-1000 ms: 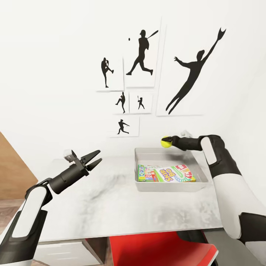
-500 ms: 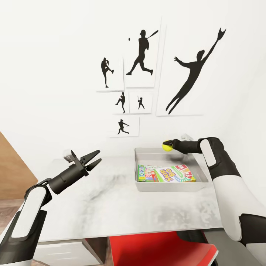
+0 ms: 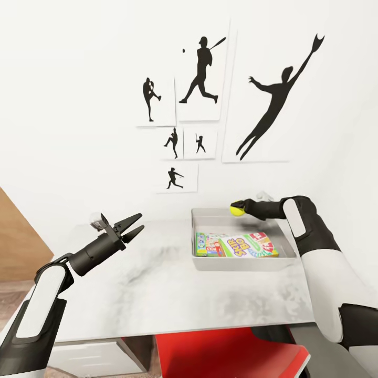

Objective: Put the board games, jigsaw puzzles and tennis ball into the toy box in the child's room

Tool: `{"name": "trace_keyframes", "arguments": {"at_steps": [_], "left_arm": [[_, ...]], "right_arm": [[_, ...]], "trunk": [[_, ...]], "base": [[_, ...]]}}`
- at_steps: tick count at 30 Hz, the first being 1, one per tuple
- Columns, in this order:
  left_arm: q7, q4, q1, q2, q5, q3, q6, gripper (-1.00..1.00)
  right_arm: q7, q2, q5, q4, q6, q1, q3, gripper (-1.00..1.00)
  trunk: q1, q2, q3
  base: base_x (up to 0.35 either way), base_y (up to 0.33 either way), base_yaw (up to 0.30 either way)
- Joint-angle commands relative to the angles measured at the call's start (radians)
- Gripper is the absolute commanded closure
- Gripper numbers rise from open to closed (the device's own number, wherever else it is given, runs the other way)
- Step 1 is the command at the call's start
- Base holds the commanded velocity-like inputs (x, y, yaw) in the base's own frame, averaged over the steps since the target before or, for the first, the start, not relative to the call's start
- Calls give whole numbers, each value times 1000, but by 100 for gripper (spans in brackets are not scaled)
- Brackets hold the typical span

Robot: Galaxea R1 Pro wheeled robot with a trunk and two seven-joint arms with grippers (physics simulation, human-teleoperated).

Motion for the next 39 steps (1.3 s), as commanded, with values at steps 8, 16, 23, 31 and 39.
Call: {"name": "trace_keyframes", "arguments": {"at_steps": [8, 16, 23, 31, 39], "left_arm": [[-4, 0, -1, 0, 0, 1, 5, -100], [-6, 0, -1, 0, 0, 1, 5, -100], [-19, 0, -1, 0, 2, 0, 4, -100], [-28, 0, -1, 0, 3, 0, 4, -100], [-30, 0, -1, 0, 7, -1, 4, -100]], "right_arm": [[-38, 10, 6, 62, 4, -10, -3, 100], [-60, 18, 6, 92, 4, -15, -3, 100], [-65, 22, 5, 103, 4, -17, -4, 100], [-66, 26, 5, 107, 4, -18, -4, 100], [-66, 40, 6, 107, 4, -27, -5, 100]], "trunk": [[1, -2, -15], [1, -2, -28], [1, -2, -39], [1, -2, -52], [1, -2, -65]], "base": [[0, 0, 0], [0, 0, 0], [0, 0, 0], [0, 0, 0], [0, 0, 0]]}}
